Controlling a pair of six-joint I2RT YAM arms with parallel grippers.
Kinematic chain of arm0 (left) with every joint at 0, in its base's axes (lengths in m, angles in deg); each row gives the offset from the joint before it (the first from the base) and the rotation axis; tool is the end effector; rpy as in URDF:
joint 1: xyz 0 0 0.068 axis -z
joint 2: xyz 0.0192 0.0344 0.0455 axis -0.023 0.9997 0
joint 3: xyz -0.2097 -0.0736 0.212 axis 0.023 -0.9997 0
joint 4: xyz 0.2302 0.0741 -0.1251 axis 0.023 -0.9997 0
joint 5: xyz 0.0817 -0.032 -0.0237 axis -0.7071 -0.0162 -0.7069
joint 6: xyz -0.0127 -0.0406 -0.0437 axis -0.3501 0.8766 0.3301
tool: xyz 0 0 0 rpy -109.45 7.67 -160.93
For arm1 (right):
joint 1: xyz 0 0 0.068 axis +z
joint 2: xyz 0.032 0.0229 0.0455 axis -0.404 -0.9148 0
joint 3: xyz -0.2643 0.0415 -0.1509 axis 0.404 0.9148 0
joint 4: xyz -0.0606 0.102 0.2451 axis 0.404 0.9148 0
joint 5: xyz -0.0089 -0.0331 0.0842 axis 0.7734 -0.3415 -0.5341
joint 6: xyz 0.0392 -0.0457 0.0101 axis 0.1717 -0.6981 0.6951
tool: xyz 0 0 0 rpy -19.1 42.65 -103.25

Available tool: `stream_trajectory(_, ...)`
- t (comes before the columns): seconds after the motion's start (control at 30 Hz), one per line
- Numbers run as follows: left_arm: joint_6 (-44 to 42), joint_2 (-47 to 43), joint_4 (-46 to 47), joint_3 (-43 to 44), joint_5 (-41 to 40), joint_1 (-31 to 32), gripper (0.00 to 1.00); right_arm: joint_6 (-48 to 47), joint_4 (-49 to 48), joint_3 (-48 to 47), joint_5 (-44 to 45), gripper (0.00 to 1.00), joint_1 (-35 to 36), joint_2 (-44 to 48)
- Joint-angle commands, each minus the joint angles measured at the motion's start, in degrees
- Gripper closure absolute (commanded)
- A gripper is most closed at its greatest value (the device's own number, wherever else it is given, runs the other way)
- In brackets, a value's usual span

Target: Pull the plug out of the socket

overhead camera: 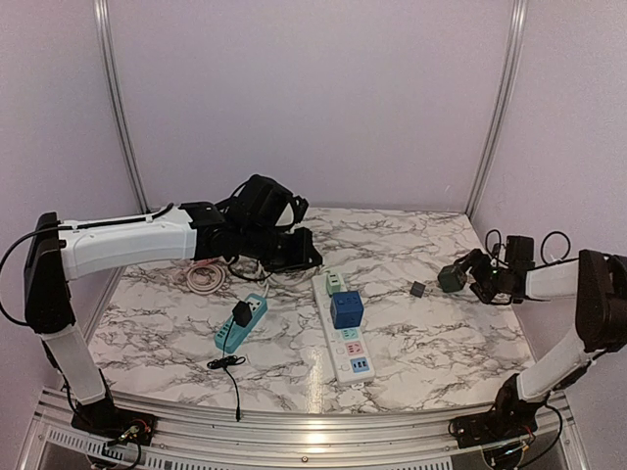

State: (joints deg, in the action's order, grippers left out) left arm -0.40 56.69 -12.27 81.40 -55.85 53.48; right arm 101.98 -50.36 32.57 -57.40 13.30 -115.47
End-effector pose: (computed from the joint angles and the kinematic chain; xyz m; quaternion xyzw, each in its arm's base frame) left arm 0.2688 -0.3541 0.3256 0.1195 0.8679 -0.3791 0.2979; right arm 0.2939 -0.0367 0.1805 0.3068 0.8379 0.2793 0.3547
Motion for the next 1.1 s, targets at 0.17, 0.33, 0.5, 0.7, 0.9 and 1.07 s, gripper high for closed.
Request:
stream_trajectory(0.17, -0.09, -1.78, 2.38, -2.75, -0.45, -0.32, 0.93, -4.63, 8.68, 1.17, 8.35, 0.11, -0.2, 6.42)
stream_trajectory(0.33, 0.04, -0.98, 2.91, -2.74, 0.03, -0.39, 0.93, -6.95, 6.92, 0.93, 7.64, 0.12, -0.2, 4.73)
stream_trajectory(0.5, -0.09, -0.4, 2.85, -2.15, 0.06, -0.66, 0.94, -7.31, 5.37, -1.57, 5.97, 0.12, 0.15, 0.98)
stream_trajectory(0.7, -0.03, -0.16, 3.2, -2.26, 0.25, -0.76, 0.93, -6.97, 4.46, -2.88, 5.08, 0.11, 1.45, 0.13)
stream_trajectory(0.9, -0.24, -0.35, 3.06, -2.69, 0.13, -0.83, 0.93, -5.7, 6.41, -4.12, 7.45, 0.11, 3.07, 3.48)
stream_trajectory(1.07, -0.21, 0.23, 3.62, -2.98, 0.7, -0.86, 0.93, -6.12, 7.6, -7.45, 9.95, 0.12, 3.81, -0.19)
